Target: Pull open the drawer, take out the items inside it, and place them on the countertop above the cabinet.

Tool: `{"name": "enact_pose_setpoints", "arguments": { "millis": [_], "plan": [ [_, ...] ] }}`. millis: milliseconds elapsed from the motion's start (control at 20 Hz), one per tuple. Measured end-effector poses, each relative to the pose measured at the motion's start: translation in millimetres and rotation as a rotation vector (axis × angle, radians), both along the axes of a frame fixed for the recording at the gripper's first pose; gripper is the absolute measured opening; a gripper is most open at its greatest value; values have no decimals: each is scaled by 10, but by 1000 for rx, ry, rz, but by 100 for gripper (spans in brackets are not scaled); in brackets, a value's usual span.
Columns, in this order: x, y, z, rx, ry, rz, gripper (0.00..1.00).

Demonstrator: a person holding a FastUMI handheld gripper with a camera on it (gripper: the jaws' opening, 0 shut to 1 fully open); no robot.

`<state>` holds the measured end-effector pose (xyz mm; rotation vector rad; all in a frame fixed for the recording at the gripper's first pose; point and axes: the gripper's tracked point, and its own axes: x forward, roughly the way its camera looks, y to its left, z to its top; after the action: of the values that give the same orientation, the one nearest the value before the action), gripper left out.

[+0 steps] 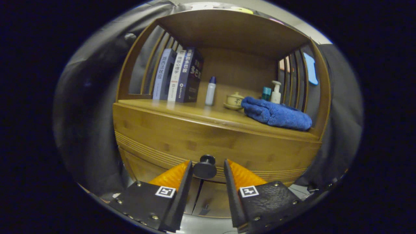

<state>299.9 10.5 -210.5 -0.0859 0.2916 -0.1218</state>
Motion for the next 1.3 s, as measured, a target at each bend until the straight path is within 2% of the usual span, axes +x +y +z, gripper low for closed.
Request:
{"name": "enact_pose_setpoints", "arguments": {
  "millis": [50, 200, 400, 700, 1000, 1300],
  "plan": [
    [47, -5, -47, 13, 12, -11, 58],
    [116, 28, -81, 53, 25, -28, 47],
    [98, 3, -76, 115, 24, -90, 36],
    [-49, 7, -63, 66, 21, -103, 36],
    [-545, 93, -33, 82, 20, -91, 36],
    [-1131, 205, 20, 116, 73, -40, 36]
  ]
}}
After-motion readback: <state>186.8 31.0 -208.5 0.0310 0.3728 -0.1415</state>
